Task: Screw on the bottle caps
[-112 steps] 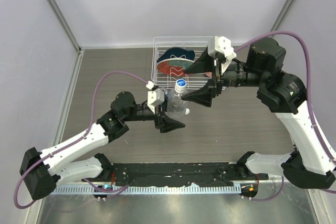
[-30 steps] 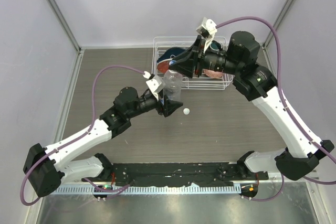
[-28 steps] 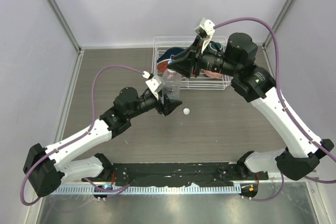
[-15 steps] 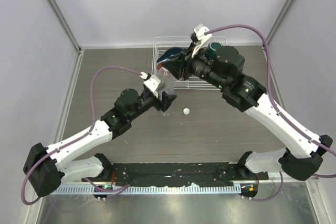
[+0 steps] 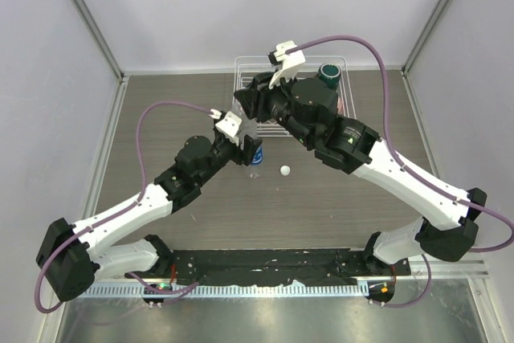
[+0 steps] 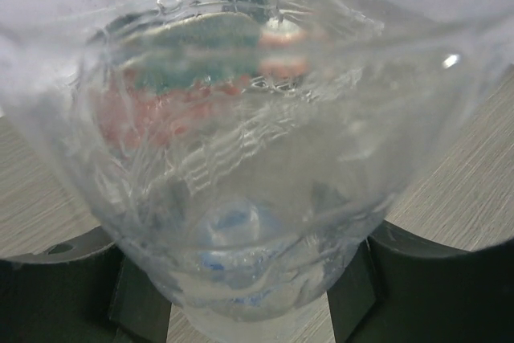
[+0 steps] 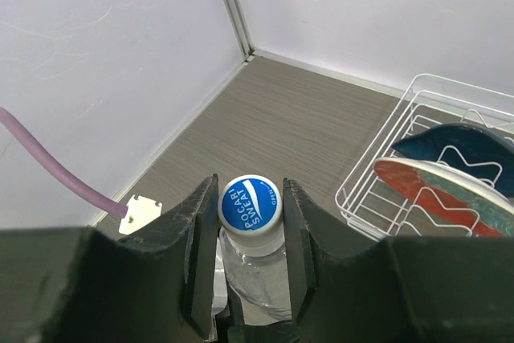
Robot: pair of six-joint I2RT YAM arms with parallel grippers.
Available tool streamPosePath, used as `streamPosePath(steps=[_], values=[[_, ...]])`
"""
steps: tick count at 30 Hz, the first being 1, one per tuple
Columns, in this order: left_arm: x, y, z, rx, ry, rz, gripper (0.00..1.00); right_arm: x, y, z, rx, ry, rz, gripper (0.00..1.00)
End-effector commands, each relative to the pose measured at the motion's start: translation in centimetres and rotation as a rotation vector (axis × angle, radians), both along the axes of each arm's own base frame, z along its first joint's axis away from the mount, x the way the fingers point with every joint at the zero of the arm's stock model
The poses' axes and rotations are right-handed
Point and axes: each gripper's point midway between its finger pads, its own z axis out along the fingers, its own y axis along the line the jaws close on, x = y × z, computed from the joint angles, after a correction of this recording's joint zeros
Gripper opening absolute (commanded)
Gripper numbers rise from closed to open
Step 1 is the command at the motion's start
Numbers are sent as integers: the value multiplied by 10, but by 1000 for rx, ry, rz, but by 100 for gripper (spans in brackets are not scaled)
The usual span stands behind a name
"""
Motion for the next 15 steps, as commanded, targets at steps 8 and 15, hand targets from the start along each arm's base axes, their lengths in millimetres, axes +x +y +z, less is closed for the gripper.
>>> streamPosePath(steps=[8,15], values=[[1,6,69,-169,-193,19,0,-6,-7,-9,-57,92,-59,40],[-17,-2,46,-117,-154,-107,0,-25,-19,43,4,16,16,62]])
